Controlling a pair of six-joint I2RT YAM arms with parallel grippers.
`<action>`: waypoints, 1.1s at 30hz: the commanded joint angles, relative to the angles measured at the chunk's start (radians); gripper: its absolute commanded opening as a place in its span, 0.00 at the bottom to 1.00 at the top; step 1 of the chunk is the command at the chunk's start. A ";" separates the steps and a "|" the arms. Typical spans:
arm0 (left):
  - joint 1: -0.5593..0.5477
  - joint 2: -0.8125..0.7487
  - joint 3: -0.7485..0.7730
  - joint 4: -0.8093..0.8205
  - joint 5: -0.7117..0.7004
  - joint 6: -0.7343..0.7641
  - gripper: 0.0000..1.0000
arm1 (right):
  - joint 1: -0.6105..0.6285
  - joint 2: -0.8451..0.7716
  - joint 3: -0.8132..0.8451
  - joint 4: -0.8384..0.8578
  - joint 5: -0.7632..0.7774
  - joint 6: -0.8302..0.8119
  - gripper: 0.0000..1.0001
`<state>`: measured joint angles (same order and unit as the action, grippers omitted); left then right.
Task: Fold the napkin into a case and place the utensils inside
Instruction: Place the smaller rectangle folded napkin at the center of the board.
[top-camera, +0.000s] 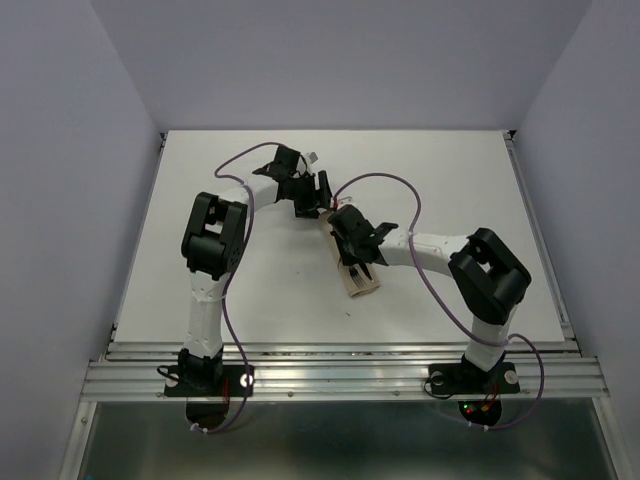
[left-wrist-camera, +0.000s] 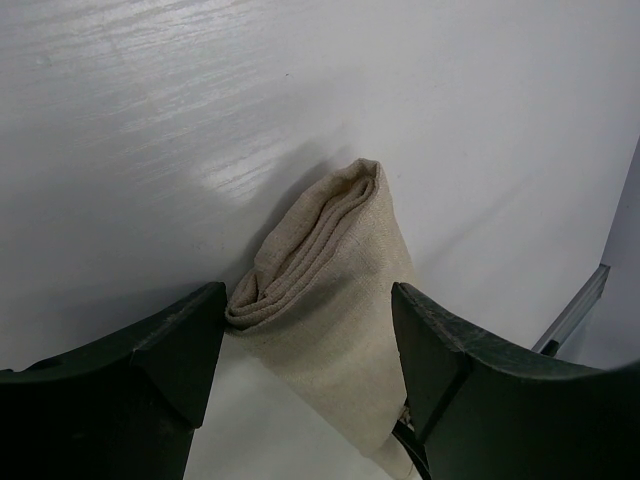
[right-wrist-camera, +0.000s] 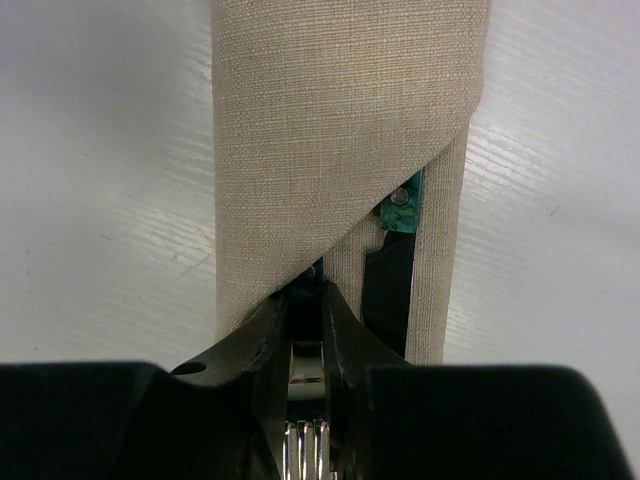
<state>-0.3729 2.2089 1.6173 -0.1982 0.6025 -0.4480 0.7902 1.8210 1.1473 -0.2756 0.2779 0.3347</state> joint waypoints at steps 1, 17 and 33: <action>-0.004 -0.026 0.018 -0.044 0.005 0.031 0.78 | -0.008 0.023 0.057 0.041 0.027 -0.037 0.08; -0.004 -0.015 0.033 -0.050 0.003 0.029 0.78 | -0.008 -0.068 -0.021 0.044 -0.016 0.018 0.28; -0.004 -0.025 0.021 -0.049 0.005 0.031 0.78 | -0.008 -0.040 -0.038 0.069 -0.043 0.023 0.19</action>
<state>-0.3729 2.2089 1.6234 -0.2157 0.6018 -0.4412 0.7864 1.7798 1.1107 -0.2615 0.2451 0.3546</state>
